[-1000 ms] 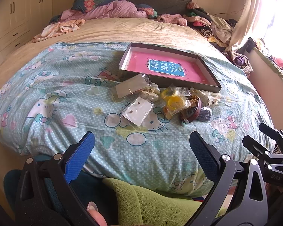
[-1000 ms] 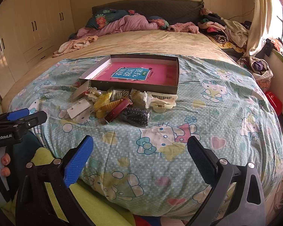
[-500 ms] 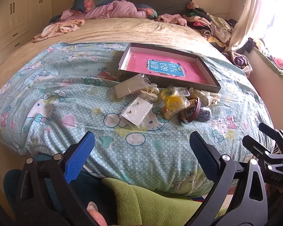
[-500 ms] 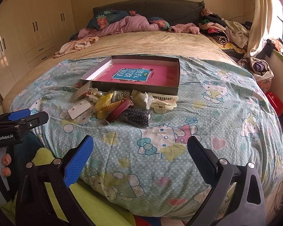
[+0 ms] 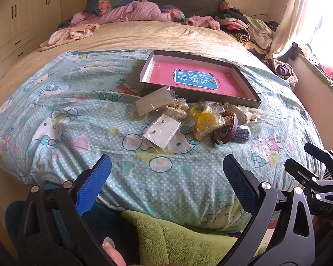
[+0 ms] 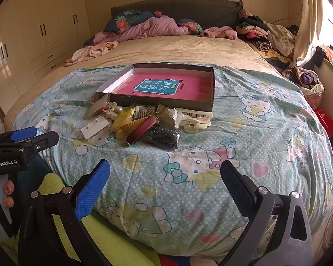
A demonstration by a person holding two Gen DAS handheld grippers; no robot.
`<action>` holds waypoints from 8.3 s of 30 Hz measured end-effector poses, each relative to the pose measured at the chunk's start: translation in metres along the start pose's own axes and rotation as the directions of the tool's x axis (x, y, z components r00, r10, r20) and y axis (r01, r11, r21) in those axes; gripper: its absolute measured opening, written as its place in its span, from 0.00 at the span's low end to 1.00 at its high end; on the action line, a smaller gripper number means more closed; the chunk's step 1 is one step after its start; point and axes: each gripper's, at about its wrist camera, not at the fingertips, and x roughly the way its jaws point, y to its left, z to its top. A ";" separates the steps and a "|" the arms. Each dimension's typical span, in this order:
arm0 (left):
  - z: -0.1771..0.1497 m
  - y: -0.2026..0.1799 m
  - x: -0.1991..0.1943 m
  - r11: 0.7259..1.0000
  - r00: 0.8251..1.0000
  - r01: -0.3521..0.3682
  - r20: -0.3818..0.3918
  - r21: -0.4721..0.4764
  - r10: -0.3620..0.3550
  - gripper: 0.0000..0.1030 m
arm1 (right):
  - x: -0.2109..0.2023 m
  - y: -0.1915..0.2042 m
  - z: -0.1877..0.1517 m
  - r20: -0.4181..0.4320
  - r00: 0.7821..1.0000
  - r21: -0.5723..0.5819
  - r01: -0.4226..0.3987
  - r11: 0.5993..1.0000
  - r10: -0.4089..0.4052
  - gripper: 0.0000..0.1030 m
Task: Organize jewelry
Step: 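Grasp the black bead bracelet bag with the right tool while the left tool grasps the clear earring bag, then carry both bags into the pink tray and open both tools to release them, then withdraw both open tools from the tray, then grasp the red-strap watch with the right tool while the left tool grasps the yellow bangle bag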
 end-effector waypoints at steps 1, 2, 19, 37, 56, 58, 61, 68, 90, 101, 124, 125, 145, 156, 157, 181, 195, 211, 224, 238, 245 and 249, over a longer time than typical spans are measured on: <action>-0.001 0.000 0.001 1.000 1.000 0.001 0.001 0.001 -0.001 0.91 | 0.001 0.000 0.000 -0.001 1.000 0.000 -0.002 1.000 0.002 0.96; 0.000 0.000 0.001 1.000 1.000 0.000 0.001 0.001 0.000 0.91 | 0.002 -0.001 0.000 -0.001 1.000 0.000 -0.006 1.000 0.006 0.96; 0.007 0.040 0.024 0.995 0.998 -0.067 -0.017 -0.067 0.066 0.91 | 0.031 0.001 0.023 -0.016 0.999 0.000 -0.043 0.999 0.043 0.96; 0.021 0.036 0.101 1.000 0.991 0.014 -0.133 0.018 -0.012 0.91 | 0.109 -0.028 0.019 -0.112 0.993 0.037 0.030 0.999 -0.026 0.95; 0.032 0.017 0.138 0.989 0.984 0.035 -0.177 0.141 -0.010 0.68 | 0.154 -0.008 0.022 -0.108 0.993 0.063 -0.036 0.997 0.043 0.76; 0.033 0.014 0.140 0.987 0.985 0.037 -0.174 0.153 -0.010 0.64 | 0.155 -0.009 0.023 -0.101 0.993 0.061 -0.051 0.997 0.057 0.74; 0.033 0.007 0.140 0.983 0.986 0.046 -0.169 0.179 -0.016 0.49 | 0.153 -0.012 0.021 -0.091 0.993 0.045 -0.071 0.996 0.075 0.73; 0.036 0.007 0.129 0.980 0.985 0.103 -0.156 0.171 -0.076 0.34 | 0.133 -0.027 0.015 -0.098 0.989 0.049 -0.108 0.993 0.112 0.71; 0.104 0.023 0.094 0.988 0.991 0.134 -0.011 0.081 -0.133 0.34 | 0.074 -0.077 0.031 -0.003 0.986 0.137 -0.167 0.976 0.169 0.70; 0.113 0.020 0.103 0.984 0.988 0.154 -0.020 0.084 -0.153 0.34 | 0.094 -0.069 0.027 -0.185 0.923 0.171 -0.307 0.936 0.337 0.71; 0.160 0.007 0.154 0.988 0.997 0.078 -0.018 0.136 -0.077 0.35 | 0.122 -0.083 0.133 0.038 0.976 -0.006 -0.214 0.977 0.214 0.71; 0.160 0.008 0.157 0.988 0.997 0.077 -0.025 0.137 -0.075 0.35 | 0.128 -0.081 0.136 0.033 0.978 -0.007 -0.208 0.978 0.208 0.71; 0.150 0.006 0.197 0.984 0.991 0.087 -0.110 0.153 -0.070 0.36 | 0.195 -0.081 0.140 -0.151 0.977 0.035 -0.145 0.989 0.149 0.73; 0.148 0.006 0.184 0.985 0.993 0.083 -0.099 0.149 -0.068 0.57 | 0.169 -0.087 0.142 -0.077 0.985 0.046 -0.152 0.987 0.155 0.83; 0.149 0.007 0.181 0.985 0.993 0.083 -0.093 0.148 -0.070 0.58 | 0.163 -0.088 0.142 -0.062 0.985 0.048 -0.156 0.987 0.159 0.84; 0.139 0.009 0.070 0.989 0.990 0.109 0.075 0.097 -0.116 0.91 | 0.051 -0.079 0.131 0.110 0.982 -0.003 -0.153 0.988 0.152 0.95; 0.096 0.002 0.055 0.987 0.990 0.127 0.041 0.101 -0.132 0.91 | 0.045 -0.075 0.088 0.033 0.988 0.011 -0.154 0.988 0.154 0.95; 0.058 -0.021 0.072 0.977 0.981 0.186 -0.082 0.106 -0.178 0.91 | 0.061 -0.087 0.048 -0.052 0.986 0.042 -0.154 0.987 0.156 0.95; 0.048 -0.037 0.105 0.956 0.935 0.294 -0.206 0.003 -0.287 0.91 | 0.098 -0.095 0.034 -0.093 0.981 0.013 -0.169 0.986 0.169 0.92; 0.055 -0.040 0.150 0.942 0.900 0.306 -0.281 -0.136 -0.333 0.89 | 0.132 -0.094 0.035 -0.106 0.973 -0.034 -0.208 0.977 0.204 0.68; 0.058 -0.041 0.157 0.951 0.908 0.276 -0.285 -0.141 -0.306 0.70 | 0.133 -0.093 0.034 -0.095 0.965 -0.056 -0.248 0.967 0.242 0.37; 0.059 -0.040 0.158 0.956 0.914 0.265 -0.284 -0.125 -0.290 0.54 | 0.123 -0.094 0.034 -0.076 0.967 -0.064 -0.248 0.967 0.244 0.34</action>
